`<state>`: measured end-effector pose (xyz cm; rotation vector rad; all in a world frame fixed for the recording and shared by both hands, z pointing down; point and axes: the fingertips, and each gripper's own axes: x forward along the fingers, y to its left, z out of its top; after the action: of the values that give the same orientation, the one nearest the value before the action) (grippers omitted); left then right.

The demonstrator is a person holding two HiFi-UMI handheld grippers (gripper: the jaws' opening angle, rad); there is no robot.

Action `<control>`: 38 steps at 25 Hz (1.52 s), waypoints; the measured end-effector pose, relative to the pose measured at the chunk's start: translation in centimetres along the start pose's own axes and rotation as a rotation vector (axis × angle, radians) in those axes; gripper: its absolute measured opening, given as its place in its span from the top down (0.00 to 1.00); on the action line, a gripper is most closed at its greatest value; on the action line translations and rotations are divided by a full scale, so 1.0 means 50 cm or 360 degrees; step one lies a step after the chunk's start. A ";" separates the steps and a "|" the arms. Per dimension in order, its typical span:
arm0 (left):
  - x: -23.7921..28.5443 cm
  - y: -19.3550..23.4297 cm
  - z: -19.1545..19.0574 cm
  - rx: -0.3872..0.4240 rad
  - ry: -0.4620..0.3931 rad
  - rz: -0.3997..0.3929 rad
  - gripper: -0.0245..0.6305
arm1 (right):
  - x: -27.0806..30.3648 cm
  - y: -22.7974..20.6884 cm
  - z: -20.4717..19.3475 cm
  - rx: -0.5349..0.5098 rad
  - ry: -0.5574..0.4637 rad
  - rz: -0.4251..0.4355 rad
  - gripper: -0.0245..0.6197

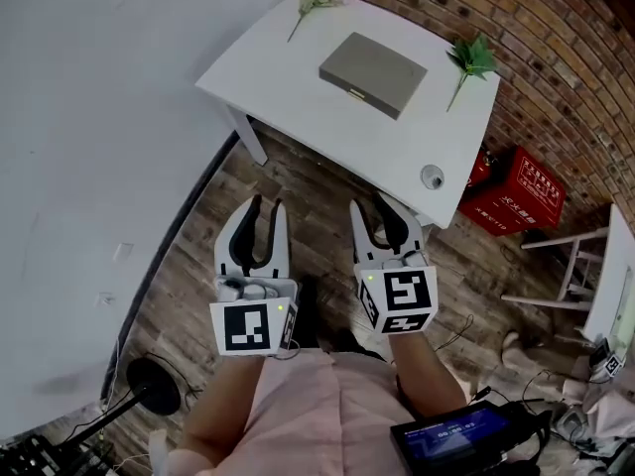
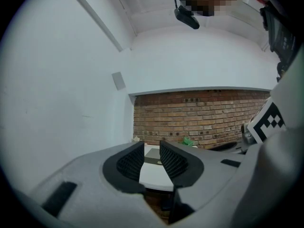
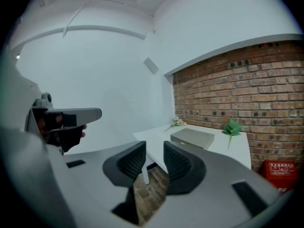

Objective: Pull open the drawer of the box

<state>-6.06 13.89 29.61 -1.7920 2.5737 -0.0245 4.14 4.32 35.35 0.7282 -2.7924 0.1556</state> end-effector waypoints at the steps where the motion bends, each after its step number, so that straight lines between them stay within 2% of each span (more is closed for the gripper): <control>1: 0.018 0.013 0.003 0.0002 -0.0006 -0.0015 0.81 | 0.018 -0.001 0.008 0.0003 -0.0005 -0.0015 0.78; 10: 0.161 0.085 0.031 0.0010 -0.0087 -0.0171 0.81 | 0.140 -0.021 0.083 -0.0018 -0.0080 -0.0152 0.78; 15: 0.210 0.079 0.035 0.0006 -0.0090 -0.0260 0.81 | 0.164 -0.042 0.104 -0.0017 -0.0093 -0.0214 0.78; 26: 0.315 0.050 -0.021 0.0024 -0.0002 -0.0387 0.81 | 0.230 -0.126 0.084 0.0060 -0.0064 -0.0314 0.78; 38: 0.561 0.039 -0.059 0.0066 0.0062 -0.0475 0.81 | 0.407 -0.286 0.086 0.0163 -0.0027 -0.0377 0.78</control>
<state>-17.68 -11.69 32.65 -2.1609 2.2847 -0.1141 -6.89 -18.28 37.23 1.0816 -2.7027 0.2500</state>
